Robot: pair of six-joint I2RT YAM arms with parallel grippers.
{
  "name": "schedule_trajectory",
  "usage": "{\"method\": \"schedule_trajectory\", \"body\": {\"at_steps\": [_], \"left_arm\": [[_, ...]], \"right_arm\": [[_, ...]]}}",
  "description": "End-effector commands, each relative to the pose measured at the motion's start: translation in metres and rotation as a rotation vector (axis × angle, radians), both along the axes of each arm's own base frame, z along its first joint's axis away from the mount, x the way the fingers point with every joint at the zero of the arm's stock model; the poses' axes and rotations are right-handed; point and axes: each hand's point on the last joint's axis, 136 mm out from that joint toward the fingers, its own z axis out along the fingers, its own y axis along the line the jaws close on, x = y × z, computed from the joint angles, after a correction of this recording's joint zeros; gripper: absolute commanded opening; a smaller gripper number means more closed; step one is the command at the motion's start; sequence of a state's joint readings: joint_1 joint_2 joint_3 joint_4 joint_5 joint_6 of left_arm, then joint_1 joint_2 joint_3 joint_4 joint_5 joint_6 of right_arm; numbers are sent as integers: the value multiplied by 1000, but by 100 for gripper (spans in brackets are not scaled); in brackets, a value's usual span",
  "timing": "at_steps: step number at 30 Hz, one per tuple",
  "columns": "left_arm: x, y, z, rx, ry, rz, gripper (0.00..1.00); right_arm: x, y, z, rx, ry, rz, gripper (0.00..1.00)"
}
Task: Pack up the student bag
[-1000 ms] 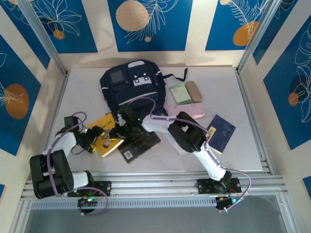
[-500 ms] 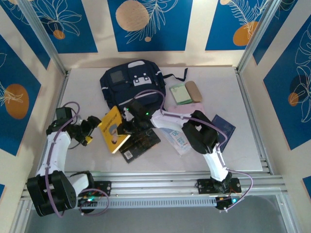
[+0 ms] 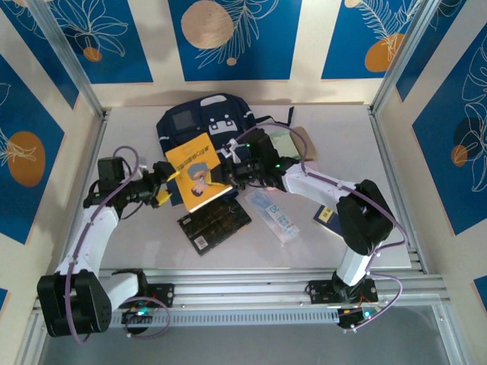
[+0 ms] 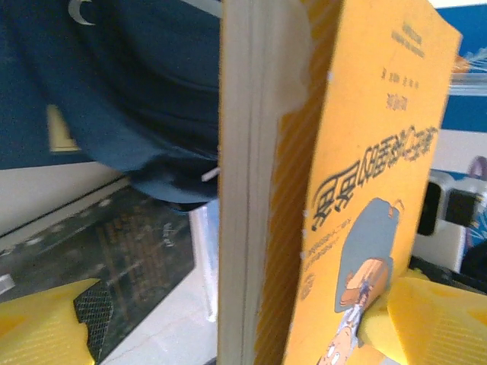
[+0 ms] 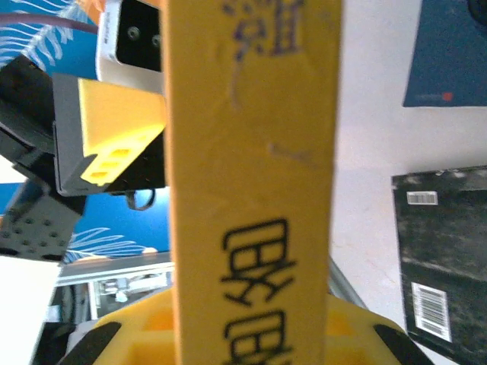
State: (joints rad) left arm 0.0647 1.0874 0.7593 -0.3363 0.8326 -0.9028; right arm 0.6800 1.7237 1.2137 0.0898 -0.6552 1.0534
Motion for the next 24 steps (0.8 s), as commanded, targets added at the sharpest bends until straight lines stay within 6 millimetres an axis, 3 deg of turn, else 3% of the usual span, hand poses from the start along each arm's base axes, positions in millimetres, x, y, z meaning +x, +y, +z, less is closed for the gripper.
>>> {"method": "schedule_trajectory", "body": {"at_steps": [1, 12, 24], "left_arm": [[11, -14, 41, -63, -127, -49, 94], [31, -29, 43, -118, -123, -34, 87], [33, -25, 60, -135, -183, 7, 46]], "right_arm": [[-16, -1, 52, 174, -30, 84, 0], [-21, -11, 66, 286, 29, 72, 0], [-26, -21, 63, 261, 22, 45, 0]]}}
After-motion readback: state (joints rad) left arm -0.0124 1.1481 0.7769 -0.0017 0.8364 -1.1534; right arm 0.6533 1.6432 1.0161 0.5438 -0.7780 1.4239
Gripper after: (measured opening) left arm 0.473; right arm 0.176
